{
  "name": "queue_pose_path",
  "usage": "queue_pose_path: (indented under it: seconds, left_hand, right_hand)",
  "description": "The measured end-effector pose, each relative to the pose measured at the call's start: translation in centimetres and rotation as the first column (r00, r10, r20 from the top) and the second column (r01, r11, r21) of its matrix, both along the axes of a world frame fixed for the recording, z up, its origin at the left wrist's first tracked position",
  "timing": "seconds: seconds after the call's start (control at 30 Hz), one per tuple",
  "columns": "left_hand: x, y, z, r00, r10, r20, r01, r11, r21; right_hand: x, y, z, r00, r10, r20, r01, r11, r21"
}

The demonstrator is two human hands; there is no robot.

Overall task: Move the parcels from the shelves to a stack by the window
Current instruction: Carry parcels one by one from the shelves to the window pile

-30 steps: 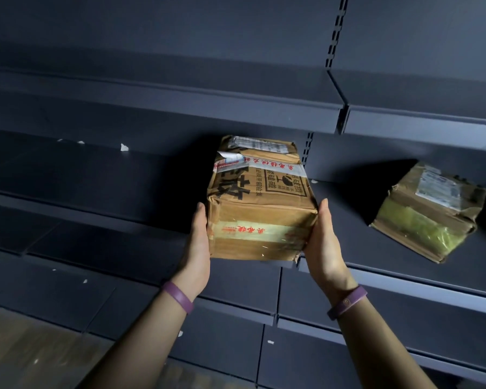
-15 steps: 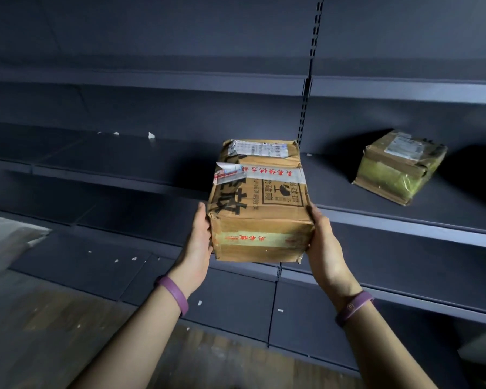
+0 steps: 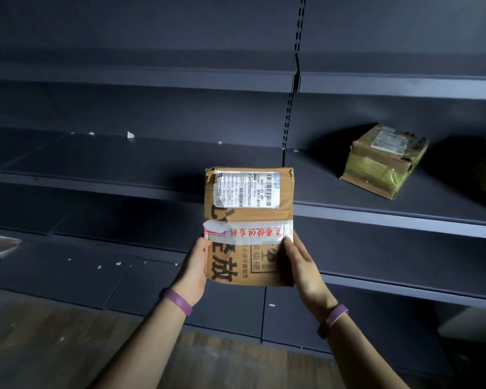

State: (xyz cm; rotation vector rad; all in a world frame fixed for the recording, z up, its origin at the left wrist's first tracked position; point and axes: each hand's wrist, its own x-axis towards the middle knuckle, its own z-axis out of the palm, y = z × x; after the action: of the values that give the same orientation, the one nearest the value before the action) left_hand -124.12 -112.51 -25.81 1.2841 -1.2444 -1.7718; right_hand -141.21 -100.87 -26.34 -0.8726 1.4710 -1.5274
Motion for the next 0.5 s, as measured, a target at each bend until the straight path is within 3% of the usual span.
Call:
queue_pose_path:
  seconds: [0.2, 0.33, 0.5]
  left_hand:
    - [-1.0, 1.7, -2.0, 0.999, -0.013, 0.043, 0.012, 1.0, 0.014]
    - [-3.5, 3.2, -2.6, 0.99, -0.141, -0.016, 0.14, 0.99, -0.033]
    - [-8.3, 6.1, -3.2, 0.939, -0.334, -0.086, 0.327, 0.941, -0.086]
  right_hand:
    - [0.4, 1.5, -1.8, 0.99, -0.144, 0.009, 0.144, 0.99, 0.004]
    - [-1.1, 4.4, -2.6, 0.951, -0.309, 0.023, 0.309, 0.951, -0.005]
    - [-2.7, 10.4, -3.6, 0.836, -0.545, 0.066, 0.546, 0.837, -0.013]
